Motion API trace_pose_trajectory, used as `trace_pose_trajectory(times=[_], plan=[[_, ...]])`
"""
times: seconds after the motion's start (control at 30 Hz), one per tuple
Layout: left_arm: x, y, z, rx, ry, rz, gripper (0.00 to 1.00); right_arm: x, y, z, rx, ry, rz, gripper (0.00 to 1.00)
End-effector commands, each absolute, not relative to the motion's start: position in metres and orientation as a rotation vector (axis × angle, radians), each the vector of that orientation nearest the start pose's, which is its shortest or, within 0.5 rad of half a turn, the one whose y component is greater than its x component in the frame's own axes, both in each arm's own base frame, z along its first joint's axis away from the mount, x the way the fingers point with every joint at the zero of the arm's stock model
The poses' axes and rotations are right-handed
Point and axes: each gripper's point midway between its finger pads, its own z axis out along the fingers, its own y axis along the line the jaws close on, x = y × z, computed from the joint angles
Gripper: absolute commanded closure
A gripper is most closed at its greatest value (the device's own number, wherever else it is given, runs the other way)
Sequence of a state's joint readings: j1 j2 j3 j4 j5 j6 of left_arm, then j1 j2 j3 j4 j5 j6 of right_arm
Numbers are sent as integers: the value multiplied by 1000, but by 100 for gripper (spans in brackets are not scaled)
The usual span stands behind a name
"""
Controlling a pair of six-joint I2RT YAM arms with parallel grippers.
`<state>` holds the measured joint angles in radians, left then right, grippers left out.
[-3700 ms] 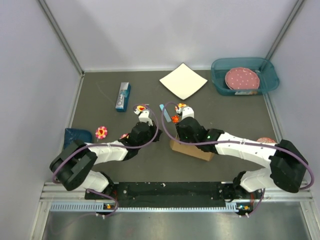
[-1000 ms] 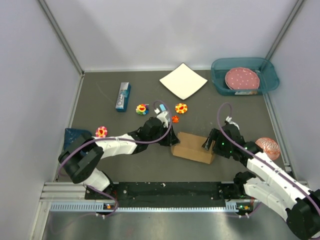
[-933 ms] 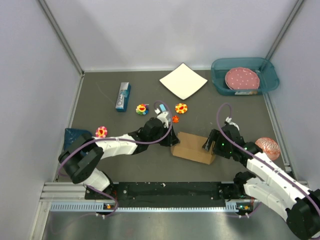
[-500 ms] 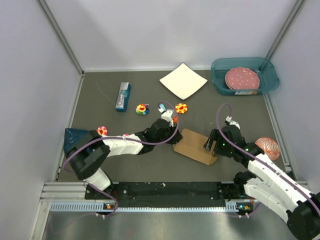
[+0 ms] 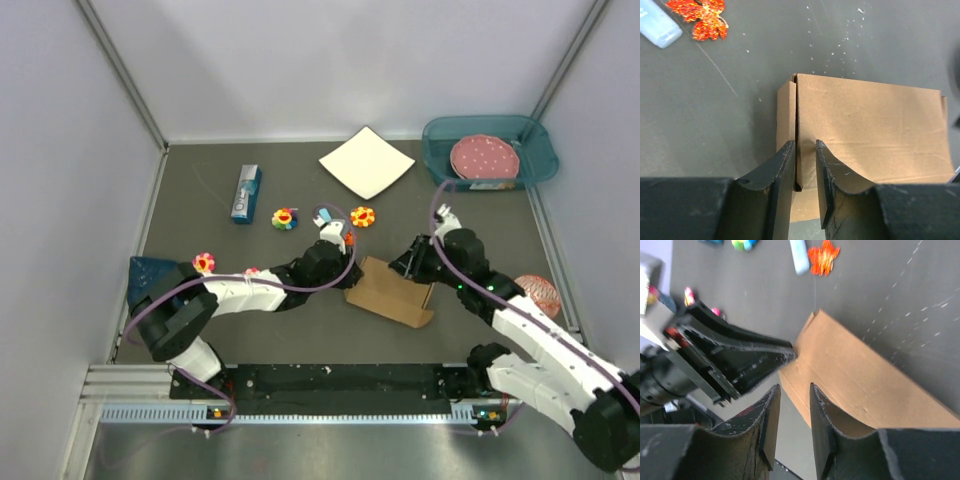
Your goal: Fold the paper box
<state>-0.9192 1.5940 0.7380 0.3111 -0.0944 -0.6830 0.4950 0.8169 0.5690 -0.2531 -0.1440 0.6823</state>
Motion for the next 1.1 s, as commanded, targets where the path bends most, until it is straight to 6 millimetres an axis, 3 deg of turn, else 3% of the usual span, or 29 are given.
trace_pose_trajectory(times=[0.0,0.2,0.37,0.47,0.67,0.7,0.83,0.97,1.07], plan=[[223,-287,9,228,2483,-512,70,222,218,132,-46,2250,979,70],[233,-286,46,227,2406,-504,65,194,209,52,-75,2514,899,74],[244,-288,85,224,2307,-541,63,182,195,28,-51,2574,829,75],[248,-295,102,223,2259,-608,62,181,191,25,-41,2576,809,75],[262,-297,115,121,2165,-751,58,181,187,24,-38,2581,780,73],[259,-295,106,121,2173,-765,58,180,187,24,-39,2583,778,73],[255,-310,103,179,2174,-869,55,183,187,27,-39,2574,773,69],[247,-322,77,240,2258,-899,55,184,189,32,-41,2566,784,66],[242,-328,70,248,2272,-947,56,186,190,39,-44,2553,793,65]])
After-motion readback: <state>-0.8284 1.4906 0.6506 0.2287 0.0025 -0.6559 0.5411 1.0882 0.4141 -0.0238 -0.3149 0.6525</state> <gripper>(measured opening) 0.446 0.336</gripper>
